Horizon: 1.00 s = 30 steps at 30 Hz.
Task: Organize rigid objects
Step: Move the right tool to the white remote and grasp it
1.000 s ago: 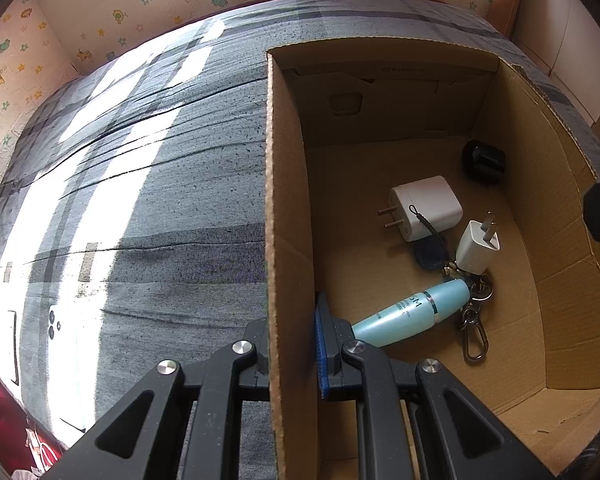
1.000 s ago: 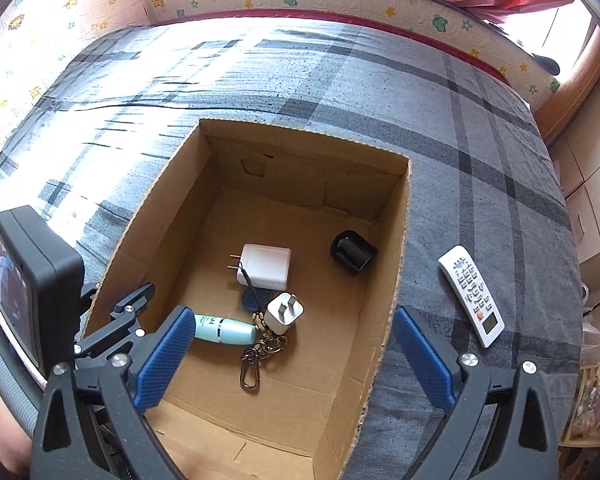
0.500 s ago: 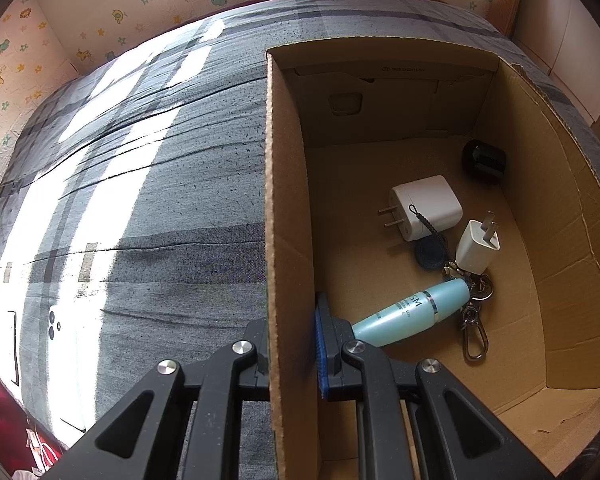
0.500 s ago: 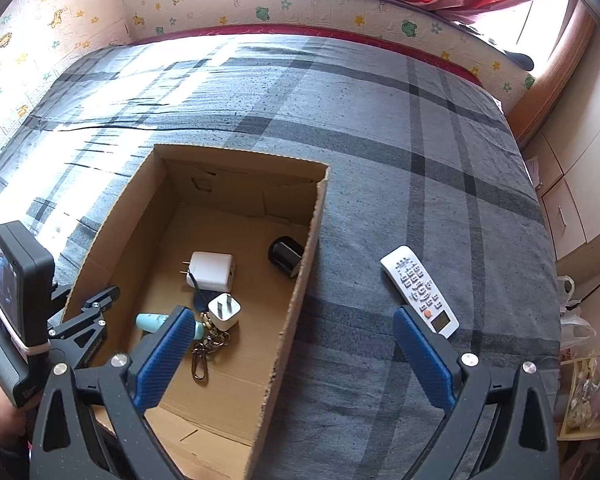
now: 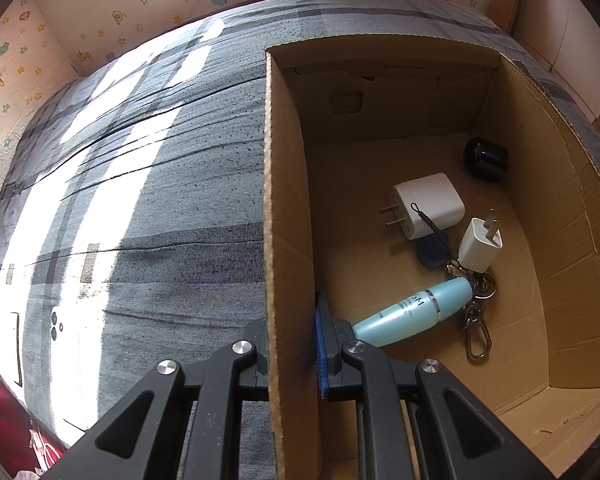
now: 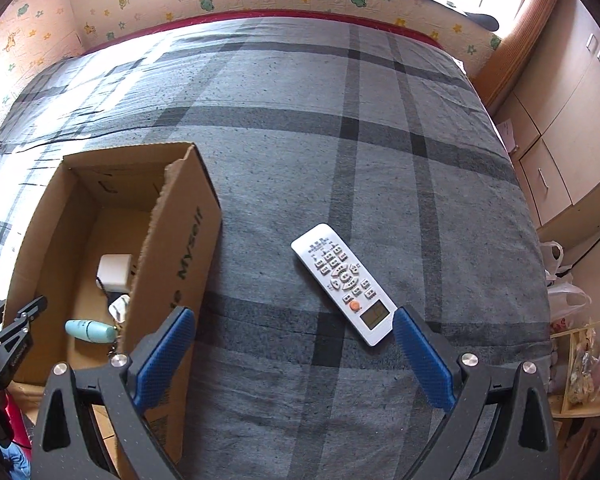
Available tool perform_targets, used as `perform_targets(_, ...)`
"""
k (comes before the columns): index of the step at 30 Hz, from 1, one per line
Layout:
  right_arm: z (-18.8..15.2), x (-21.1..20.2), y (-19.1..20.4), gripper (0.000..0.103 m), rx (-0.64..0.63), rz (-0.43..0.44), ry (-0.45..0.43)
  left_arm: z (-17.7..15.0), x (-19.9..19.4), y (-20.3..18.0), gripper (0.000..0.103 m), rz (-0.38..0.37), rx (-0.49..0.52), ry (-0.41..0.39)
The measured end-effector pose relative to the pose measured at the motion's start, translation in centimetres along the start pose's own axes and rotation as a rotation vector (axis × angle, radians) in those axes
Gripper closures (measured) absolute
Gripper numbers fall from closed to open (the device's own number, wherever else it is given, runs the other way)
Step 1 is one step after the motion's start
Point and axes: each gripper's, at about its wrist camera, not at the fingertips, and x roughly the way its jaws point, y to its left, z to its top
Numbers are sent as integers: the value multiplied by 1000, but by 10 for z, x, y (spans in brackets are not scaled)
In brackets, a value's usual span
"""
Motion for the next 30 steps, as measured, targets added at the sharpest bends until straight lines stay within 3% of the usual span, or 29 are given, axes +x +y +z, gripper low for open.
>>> perform_targets(12,3,83,-42,2,5,21,112,0,3,2,89,-1,-2,12)
perform_targets(30,25,150,-45,4,-111,38,232,0,5,0,88,10,3,15)
